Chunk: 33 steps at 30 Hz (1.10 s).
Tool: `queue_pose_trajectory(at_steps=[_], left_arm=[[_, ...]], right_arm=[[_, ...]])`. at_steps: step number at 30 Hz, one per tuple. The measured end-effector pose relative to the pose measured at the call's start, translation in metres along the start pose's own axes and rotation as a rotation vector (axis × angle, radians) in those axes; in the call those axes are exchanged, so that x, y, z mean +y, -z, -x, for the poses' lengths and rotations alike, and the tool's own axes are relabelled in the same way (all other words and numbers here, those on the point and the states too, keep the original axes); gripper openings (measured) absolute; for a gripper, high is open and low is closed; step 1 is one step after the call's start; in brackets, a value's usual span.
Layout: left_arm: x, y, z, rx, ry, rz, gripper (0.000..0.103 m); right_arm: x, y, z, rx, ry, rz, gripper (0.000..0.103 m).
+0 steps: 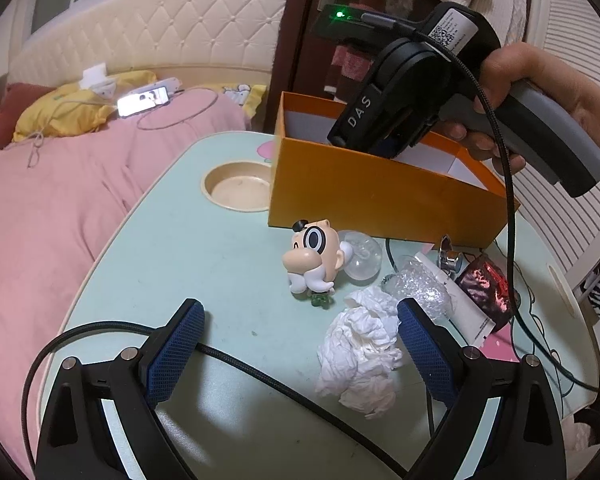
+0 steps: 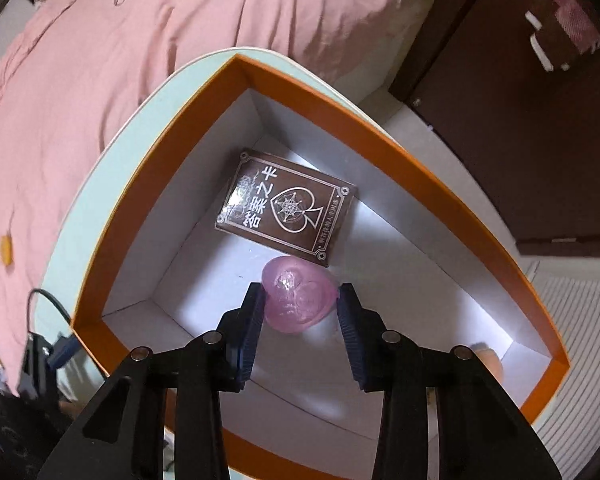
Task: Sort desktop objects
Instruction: 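Carry the pink heart out and set it beside the dark block, right tool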
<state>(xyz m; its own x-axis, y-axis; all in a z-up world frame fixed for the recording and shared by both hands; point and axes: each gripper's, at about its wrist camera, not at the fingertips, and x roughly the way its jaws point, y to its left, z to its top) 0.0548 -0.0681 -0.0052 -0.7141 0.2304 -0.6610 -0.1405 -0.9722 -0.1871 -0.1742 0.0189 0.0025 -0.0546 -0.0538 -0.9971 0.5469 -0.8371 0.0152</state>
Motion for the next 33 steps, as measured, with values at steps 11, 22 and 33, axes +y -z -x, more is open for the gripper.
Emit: queue_pose_trajectory(at_steps=[11,22,33], left_arm=[[0.007,-0.002,0.002,0.004,0.01,-0.01,0.096],[0.006,-0.002,0.001,0.0,0.0,-0.004,0.096],[0.01,-0.002,0.001,-0.009,-0.012,0.015,0.096]], right_arm=[[-0.03,0.071,0.064,-0.216,-0.176,-0.117,0.038],[-0.032,0.183,0.059,-0.315,-0.056,-0.268,0.039],[-0.04,0.227,0.016,-0.3,-0.019,-0.366,0.039]])
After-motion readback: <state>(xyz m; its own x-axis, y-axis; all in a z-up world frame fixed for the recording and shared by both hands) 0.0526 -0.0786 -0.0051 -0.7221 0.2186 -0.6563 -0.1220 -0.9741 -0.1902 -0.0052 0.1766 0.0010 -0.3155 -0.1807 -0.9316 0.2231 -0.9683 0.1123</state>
